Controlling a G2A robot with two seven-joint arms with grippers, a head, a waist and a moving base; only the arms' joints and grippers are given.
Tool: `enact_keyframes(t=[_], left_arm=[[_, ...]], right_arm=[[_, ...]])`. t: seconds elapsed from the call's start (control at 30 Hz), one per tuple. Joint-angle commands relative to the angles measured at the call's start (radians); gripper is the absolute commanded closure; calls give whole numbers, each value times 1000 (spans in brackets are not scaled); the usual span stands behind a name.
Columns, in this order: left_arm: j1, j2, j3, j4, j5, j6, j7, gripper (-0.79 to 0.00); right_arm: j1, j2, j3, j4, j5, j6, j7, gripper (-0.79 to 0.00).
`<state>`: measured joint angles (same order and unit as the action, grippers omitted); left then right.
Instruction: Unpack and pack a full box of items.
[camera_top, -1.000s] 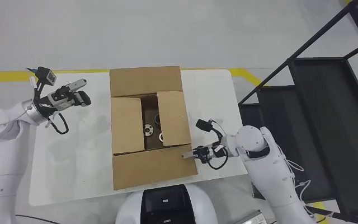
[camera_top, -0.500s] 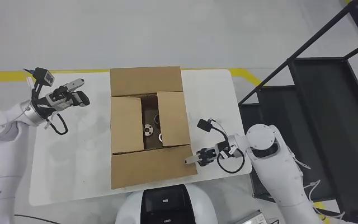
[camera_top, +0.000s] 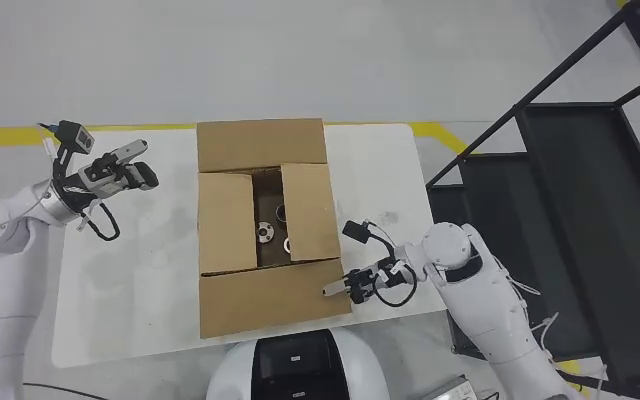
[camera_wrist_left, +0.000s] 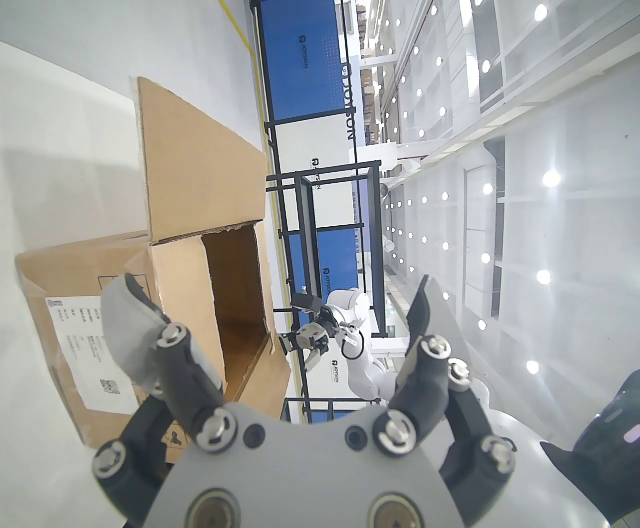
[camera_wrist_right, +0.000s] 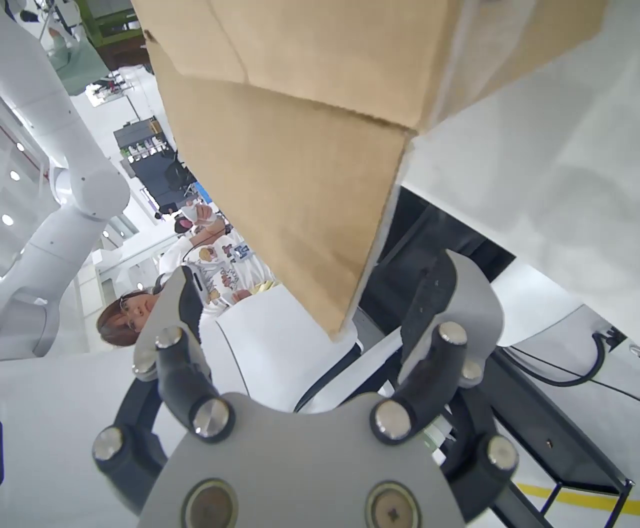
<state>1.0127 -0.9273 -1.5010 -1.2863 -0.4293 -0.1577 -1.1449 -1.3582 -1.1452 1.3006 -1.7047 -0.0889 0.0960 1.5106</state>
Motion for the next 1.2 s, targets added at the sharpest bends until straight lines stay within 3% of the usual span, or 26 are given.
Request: enact_keyframes(t=[0.0, 0.27, 0.57, 0.93, 1.17], left_arm=[[1, 1, 0, -3, 1, 0, 0, -785], [8, 3, 4, -17, -2, -2, 6, -785], [20, 5, 7, -33, -3, 1, 14, -785], [13, 6, 32, -53, 5, -1, -4, -785], [2, 10, 66, -100, 31, -52, -135, -785]], right_arm=[[-3, 2, 2, 3, 55, -33, 25, -785], [8, 21, 5, 37, 327, -131, 25, -785], [44, 34, 27, 56, 470, -205, -13, -785], [126, 26, -50, 64, 386, -162, -226, -785], [198, 12, -160, 84, 204, -102, -401, -785]])
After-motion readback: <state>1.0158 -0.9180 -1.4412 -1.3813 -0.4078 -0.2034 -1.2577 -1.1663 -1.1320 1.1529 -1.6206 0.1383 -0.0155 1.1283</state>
